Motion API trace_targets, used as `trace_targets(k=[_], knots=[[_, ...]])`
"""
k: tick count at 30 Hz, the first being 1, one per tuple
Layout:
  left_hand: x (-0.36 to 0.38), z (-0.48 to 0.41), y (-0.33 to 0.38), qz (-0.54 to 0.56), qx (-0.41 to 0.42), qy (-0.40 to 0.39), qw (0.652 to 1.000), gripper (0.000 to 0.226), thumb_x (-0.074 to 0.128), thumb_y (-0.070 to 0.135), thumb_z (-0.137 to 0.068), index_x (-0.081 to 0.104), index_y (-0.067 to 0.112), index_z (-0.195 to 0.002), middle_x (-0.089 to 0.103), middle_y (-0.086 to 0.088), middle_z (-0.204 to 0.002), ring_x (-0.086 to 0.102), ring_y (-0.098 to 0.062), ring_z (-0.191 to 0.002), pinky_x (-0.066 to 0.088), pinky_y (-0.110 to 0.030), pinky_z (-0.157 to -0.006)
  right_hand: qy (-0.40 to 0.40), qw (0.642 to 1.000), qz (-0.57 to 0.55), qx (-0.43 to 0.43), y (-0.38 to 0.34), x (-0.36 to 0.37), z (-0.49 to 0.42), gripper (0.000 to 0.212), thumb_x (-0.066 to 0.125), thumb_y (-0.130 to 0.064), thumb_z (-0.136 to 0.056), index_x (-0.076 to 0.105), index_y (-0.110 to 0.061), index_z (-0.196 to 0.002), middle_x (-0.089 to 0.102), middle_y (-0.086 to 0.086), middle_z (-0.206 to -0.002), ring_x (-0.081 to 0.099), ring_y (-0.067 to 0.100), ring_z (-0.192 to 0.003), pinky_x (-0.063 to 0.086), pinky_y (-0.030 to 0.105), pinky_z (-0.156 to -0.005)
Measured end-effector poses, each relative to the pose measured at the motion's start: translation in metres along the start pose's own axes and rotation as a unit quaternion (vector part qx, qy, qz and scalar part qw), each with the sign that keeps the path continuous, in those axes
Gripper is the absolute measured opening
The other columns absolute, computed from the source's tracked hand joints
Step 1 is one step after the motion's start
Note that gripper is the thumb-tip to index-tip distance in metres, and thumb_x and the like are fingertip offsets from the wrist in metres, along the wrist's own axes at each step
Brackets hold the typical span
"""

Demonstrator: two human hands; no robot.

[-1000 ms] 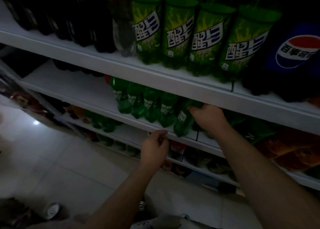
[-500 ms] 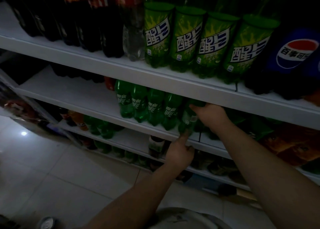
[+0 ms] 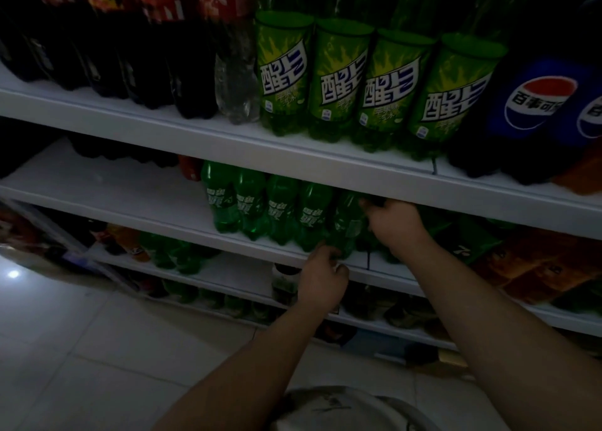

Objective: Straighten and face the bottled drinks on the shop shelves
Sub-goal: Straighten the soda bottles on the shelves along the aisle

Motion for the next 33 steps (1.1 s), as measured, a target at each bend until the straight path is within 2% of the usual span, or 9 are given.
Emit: trace_targets(k=[2,5,7,11,15,18,23,27,33], knots=[[0.002,0.001,0.001,-0.012,0.022,-0.01,1.0,0.024,0.058,0.014,-0.087,0.057,0.012,-0.111,0.057,-0.006,-0.119,0.058,-0.014,-0.103,0.045,-0.019,-0.085,-0.005,1.0,-0.003,0.014,0.002,0.0,-0.001,0.027,0.058,-0.013,-0.086,0.058,0.013,-0.095,0.064,0.026,-0.092,0.059,0.03,-0.081,0.051,0.033,-0.074],[0.006,0.005,0.002,-0.016,0.023,-0.01,1.0,0.029,0.057,0.015,-0.086,0.059,0.01,-0.114,0.053,-0.004,-0.129,0.058,-0.011,-0.1,0.045,-0.018,-0.082,0.022,0.997,-0.012,-0.069,-0.006,0.005,0.008,0.039,0.073,-0.036,-0.078,0.06,-0.015,-0.108,0.061,-0.006,-0.101,0.055,0.009,-0.099,0.041,0.014,-0.084],[0.006,0.008,0.003,-0.012,0.026,-0.013,1.0,0.03,0.057,0.016,-0.085,0.061,0.01,-0.115,0.046,0.008,-0.132,0.059,-0.014,-0.102,0.051,-0.024,-0.085,0.063,0.991,-0.013,-0.116,-0.012,0.009,0.011,0.059,0.078,-0.043,-0.072,0.057,-0.014,-0.119,0.057,-0.007,-0.109,0.048,0.005,-0.107,0.033,0.01,-0.092],[0.002,0.008,0.001,-0.036,0.034,0.009,0.999,0.029,0.056,0.013,-0.086,0.066,0.01,-0.113,0.053,0.007,-0.132,0.058,-0.007,-0.094,0.046,-0.014,-0.082,0.042,0.989,0.082,-0.116,-0.015,0.01,0.008,0.043,0.068,-0.037,-0.084,0.063,-0.006,-0.113,0.065,0.01,-0.112,0.055,0.024,-0.112,0.036,0.016,-0.087],[-0.001,0.004,0.004,-0.053,0.017,0.045,0.997,0.029,0.055,0.013,-0.088,0.065,0.012,-0.115,0.066,-0.006,-0.111,0.06,-0.013,-0.09,0.044,-0.016,-0.075,-0.025,0.999,-0.024,-0.034,-0.016,0.006,0.002,0.038,0.064,-0.026,-0.088,0.057,-0.01,-0.123,0.06,0.009,-0.123,0.052,0.025,-0.112,0.035,0.028,-0.105],[-0.002,-0.001,0.01,-0.043,-0.008,0.061,0.997,0.037,0.056,0.013,-0.09,0.058,0.009,-0.126,0.064,-0.011,-0.115,0.061,-0.022,-0.099,0.05,-0.027,-0.083,-0.056,0.998,-0.038,0.012,-0.011,0.003,-0.001,0.038,0.064,-0.031,-0.087,0.057,-0.017,-0.121,0.062,0.009,-0.118,0.055,0.025,-0.1,0.045,0.041,-0.099],[0.0,-0.002,0.012,-0.051,-0.01,0.06,0.997,0.039,0.056,0.013,-0.088,0.058,0.009,-0.127,0.068,-0.013,-0.111,0.064,-0.025,-0.095,0.053,-0.031,-0.08,0.05,0.994,0.017,-0.092,-0.004,0.008,0.009,0.054,0.076,-0.041,-0.075,0.059,-0.008,-0.114,0.057,-0.002,-0.099,0.052,0.011,-0.095,0.037,0.015,-0.081],[0.003,0.002,0.01,-0.049,0.0,0.063,0.997,0.035,0.056,0.012,-0.088,0.063,0.01,-0.122,0.068,-0.011,-0.113,0.065,-0.022,-0.094,0.053,-0.027,-0.081,0.021,0.995,0.081,-0.048,-0.005,0.008,0.005,0.04,0.065,-0.038,-0.086,0.058,0.001,-0.086,0.058,0.013,-0.076,0.057,0.025,-0.08,0.036,0.02,-0.065],[0.003,0.0,0.011,-0.053,-0.01,0.07,0.996,0.033,0.056,0.011,-0.09,0.062,0.008,-0.122,0.068,-0.012,-0.111,0.064,-0.023,-0.092,0.052,-0.028,-0.081,0.003,0.998,-0.039,-0.053,0.006,-0.024,0.015,0.014,0.062,-0.025,-0.089,0.062,-0.011,-0.088,0.058,0.003,-0.066,0.057,0.013,-0.061,0.043,0.018,-0.054]])
Point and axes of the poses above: each hand's wrist, its own z-axis away from the middle knuckle, its own x-axis out of the palm, y = z × x, the point moved 1 cm from there along -z, towards the middle knuckle
